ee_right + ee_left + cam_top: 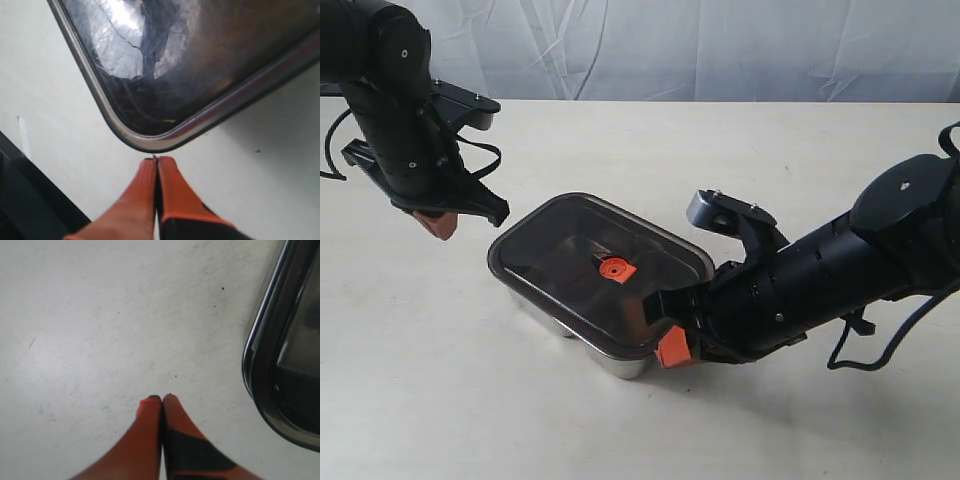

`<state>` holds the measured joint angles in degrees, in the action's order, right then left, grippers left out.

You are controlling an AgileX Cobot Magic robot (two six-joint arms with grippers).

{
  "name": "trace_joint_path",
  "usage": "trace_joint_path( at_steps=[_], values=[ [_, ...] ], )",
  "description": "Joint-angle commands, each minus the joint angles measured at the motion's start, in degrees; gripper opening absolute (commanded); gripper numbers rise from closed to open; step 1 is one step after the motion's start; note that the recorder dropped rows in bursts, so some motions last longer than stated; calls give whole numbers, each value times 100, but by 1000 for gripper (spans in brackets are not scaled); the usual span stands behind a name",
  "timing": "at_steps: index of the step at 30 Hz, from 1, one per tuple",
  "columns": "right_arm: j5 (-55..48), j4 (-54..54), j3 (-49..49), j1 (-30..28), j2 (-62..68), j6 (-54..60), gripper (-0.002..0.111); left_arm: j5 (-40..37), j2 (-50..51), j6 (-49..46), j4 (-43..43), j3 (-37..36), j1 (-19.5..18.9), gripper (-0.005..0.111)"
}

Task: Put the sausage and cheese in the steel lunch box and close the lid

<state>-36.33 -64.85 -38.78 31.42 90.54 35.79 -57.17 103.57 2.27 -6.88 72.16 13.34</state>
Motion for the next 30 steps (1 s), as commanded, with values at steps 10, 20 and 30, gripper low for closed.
trace_joint_path(
  at_steps=[10,20,30],
  values=[
    [310,-6,-34,2,4,24,-1,113,-55,13,117,28,-13,0],
    [365,29,-34,2,4,24,-1,-145,-55,-227,348,38,-13,0],
    [67,62,-34,2,4,24,-1,-515,-55,-602,756,-111,-13,0]
  ],
)
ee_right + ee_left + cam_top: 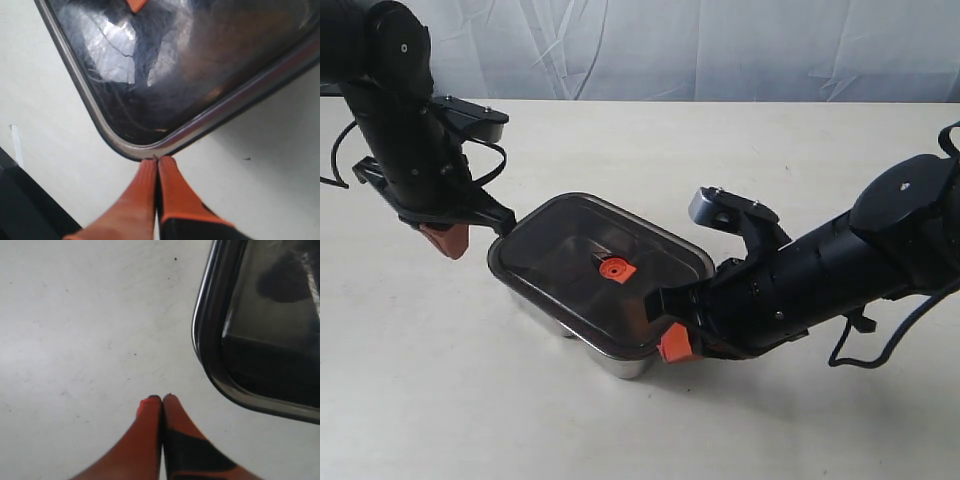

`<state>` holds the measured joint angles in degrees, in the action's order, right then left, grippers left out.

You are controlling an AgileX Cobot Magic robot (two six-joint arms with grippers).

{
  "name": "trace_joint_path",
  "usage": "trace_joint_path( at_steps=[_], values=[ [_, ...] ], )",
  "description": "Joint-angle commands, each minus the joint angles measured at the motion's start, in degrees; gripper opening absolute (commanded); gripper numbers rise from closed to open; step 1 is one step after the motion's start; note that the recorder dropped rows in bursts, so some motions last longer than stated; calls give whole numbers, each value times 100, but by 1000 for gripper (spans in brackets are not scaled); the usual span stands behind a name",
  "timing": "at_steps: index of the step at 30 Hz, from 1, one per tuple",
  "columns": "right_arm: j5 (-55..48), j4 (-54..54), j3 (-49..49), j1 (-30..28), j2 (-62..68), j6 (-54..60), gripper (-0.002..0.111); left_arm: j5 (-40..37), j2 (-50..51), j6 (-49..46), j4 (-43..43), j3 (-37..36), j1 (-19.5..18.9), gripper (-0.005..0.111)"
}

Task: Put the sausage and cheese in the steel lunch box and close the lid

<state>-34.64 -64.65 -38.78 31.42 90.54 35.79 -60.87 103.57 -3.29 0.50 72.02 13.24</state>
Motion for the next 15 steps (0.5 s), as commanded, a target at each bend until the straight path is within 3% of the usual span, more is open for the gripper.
trace_joint_path(
  at_steps=[1,15],
  values=[
    [-105,53,-34,2,4,24,-1,-200,-55,-45,4,-145,-2,0],
    [113,-37,-39,2,4,24,-1,76,8,-341,554,-471,58,0]
  ],
)
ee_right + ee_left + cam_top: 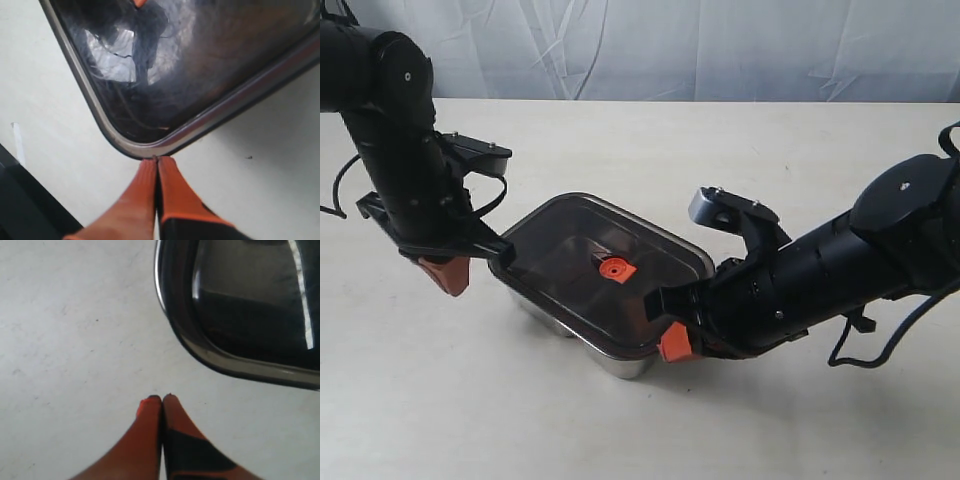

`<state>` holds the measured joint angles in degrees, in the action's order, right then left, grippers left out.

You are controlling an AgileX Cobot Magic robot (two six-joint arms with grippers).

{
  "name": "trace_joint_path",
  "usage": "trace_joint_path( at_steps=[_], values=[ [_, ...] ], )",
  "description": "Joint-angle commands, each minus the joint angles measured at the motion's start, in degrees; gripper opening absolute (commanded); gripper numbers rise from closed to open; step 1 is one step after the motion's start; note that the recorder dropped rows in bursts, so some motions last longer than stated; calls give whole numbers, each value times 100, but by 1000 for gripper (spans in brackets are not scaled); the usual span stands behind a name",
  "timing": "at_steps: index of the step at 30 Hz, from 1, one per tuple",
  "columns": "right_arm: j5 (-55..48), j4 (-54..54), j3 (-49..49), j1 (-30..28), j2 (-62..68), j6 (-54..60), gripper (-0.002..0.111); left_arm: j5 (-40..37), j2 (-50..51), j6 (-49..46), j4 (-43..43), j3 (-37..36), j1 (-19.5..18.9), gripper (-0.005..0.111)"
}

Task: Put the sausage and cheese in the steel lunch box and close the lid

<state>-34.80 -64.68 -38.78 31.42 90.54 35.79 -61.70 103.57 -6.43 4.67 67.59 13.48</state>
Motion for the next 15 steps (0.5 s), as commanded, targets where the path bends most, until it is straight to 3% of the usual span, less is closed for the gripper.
trace_joint_path(
  at_steps=[1,15],
  values=[
    [172,-49,-39,2,4,24,-1,177,8,-27,124,-27,34,0],
    [297,-208,-39,2,4,24,-1,621,8,-27,136,-27,34,0]
  ],
)
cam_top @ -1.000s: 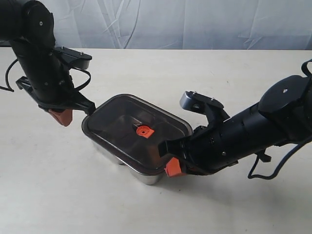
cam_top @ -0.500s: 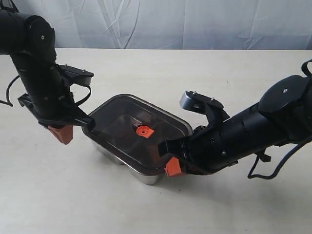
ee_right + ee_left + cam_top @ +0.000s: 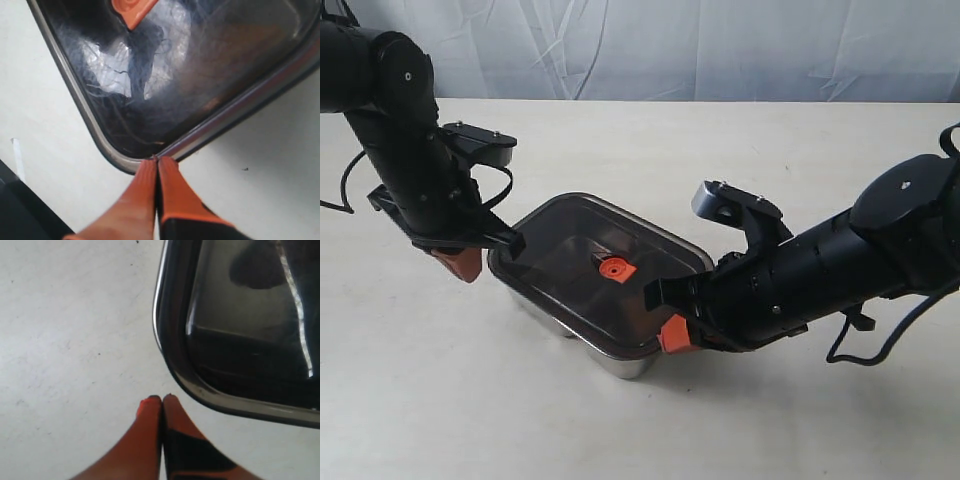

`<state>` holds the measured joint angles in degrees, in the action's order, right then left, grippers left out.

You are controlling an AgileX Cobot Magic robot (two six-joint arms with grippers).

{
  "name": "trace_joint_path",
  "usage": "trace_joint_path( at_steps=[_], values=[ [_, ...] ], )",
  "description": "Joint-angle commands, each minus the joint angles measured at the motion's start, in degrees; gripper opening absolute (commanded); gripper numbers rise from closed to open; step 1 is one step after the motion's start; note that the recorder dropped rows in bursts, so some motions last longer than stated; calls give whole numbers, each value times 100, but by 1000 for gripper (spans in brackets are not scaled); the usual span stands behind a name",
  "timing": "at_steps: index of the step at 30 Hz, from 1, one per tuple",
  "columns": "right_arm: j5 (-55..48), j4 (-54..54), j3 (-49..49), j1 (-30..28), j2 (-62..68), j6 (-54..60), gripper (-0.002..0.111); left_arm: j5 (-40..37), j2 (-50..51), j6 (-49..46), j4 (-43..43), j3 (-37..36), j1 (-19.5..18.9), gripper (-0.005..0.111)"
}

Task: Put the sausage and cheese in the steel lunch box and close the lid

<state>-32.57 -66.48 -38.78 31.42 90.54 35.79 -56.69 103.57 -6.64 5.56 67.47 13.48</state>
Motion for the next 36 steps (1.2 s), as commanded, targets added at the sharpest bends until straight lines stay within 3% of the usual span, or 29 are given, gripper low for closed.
trace_joint_path(
  at_steps=[1,13,22,30,36],
  values=[
    [74,-29,-39,2,4,24,-1,147,8,-6,32,-15,34,0],
    [211,462,-419,-11,-576,-146,-1,6,-394,44,-207,389,34,0],
    [269,1151,-833,1,-563,-752,-1,137,-457,-517,834,402,34,0],
    [-141,1216,-833,1,-333,-752,-1,261,-289,-749,1165,402,34,0],
    [-824,1248,-833,1,-294,-752,-1,282,-299,-749,900,402,7,0]
  ],
)
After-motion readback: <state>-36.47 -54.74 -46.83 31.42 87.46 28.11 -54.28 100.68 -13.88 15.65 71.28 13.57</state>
